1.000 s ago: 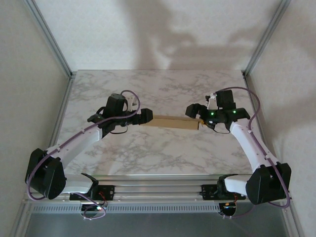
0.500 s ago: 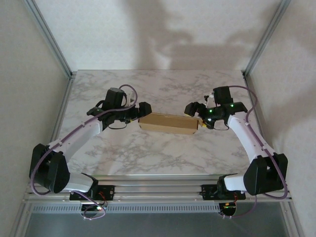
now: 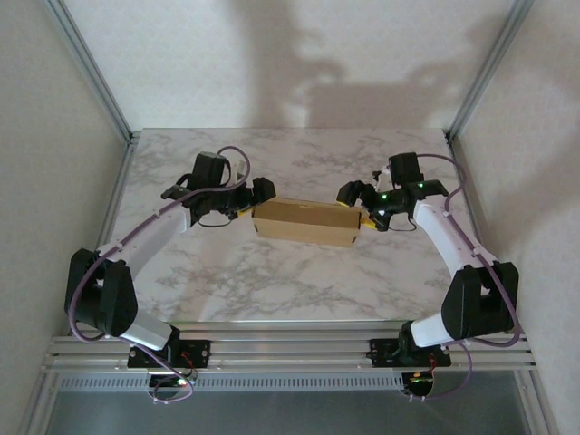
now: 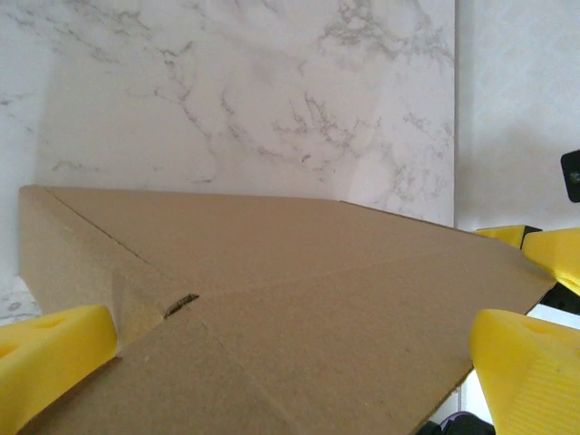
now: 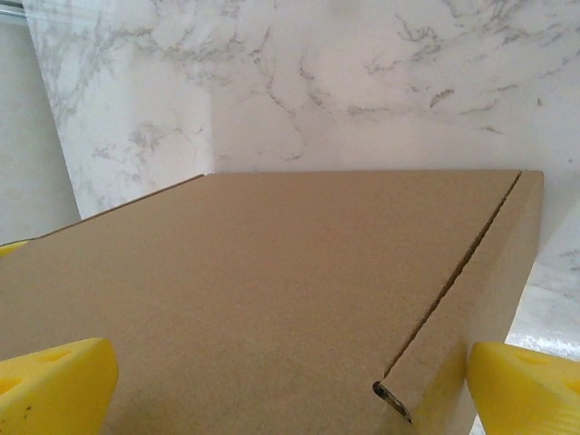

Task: Fold the paper box

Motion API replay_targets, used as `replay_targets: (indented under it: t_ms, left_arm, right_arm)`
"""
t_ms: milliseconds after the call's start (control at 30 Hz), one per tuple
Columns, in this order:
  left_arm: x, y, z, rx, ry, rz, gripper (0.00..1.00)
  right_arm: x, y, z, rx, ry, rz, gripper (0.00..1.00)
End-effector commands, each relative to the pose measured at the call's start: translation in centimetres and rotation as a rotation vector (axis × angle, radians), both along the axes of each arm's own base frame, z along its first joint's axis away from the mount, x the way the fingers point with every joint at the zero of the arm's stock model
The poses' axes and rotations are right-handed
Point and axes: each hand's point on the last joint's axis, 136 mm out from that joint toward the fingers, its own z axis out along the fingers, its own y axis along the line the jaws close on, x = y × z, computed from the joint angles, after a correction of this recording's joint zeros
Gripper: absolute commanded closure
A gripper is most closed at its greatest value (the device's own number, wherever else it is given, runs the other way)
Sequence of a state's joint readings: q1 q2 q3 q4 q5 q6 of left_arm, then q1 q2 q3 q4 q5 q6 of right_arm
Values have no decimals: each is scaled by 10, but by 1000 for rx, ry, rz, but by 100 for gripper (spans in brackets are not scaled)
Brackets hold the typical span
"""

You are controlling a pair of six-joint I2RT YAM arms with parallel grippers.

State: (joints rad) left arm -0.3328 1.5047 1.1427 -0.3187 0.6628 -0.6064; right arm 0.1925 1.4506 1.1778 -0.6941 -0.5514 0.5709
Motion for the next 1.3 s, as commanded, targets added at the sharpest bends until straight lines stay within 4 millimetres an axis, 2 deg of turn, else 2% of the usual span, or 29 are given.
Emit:
replay_targets:
  t_ms: [0, 400, 533, 633, 733, 833, 900, 1000, 1133, 1267]
  left_arm:
    - [9, -1, 17, -22, -42, -18, 1]
    - [21, 12, 24, 14, -88, 3, 1]
    - [24, 30, 33, 84, -135, 36, 1]
    - [24, 49, 50, 136, -207, 73, 1]
    - [19, 58, 66, 187, -292, 57, 1]
    - [13, 68, 68, 275, -333, 34, 1]
    - [10, 74, 65, 335, -334, 14, 4]
    - [7, 76, 56, 387, -333, -29, 11]
    - [1, 66, 50, 396, -364, -158, 14]
    - [1, 64, 42, 437, -374, -226, 17]
  right_arm:
    - [13, 0, 16, 34, -37, -9, 1]
    - [22, -10, 19, 33, -73, -22, 1]
    - [19, -17, 28, -26, -144, 0, 1]
    - [13, -28, 36, -111, -217, 23, 1]
    - [4, -34, 45, -162, -278, 65, 1]
    - [-3, -39, 52, -212, -317, 101, 1]
    - [-7, -42, 58, -237, -345, 114, 7]
    - [-14, -42, 65, -251, -383, 151, 23]
    - [-19, -41, 67, -303, -406, 216, 39]
    - [-16, -42, 59, -366, -400, 243, 43]
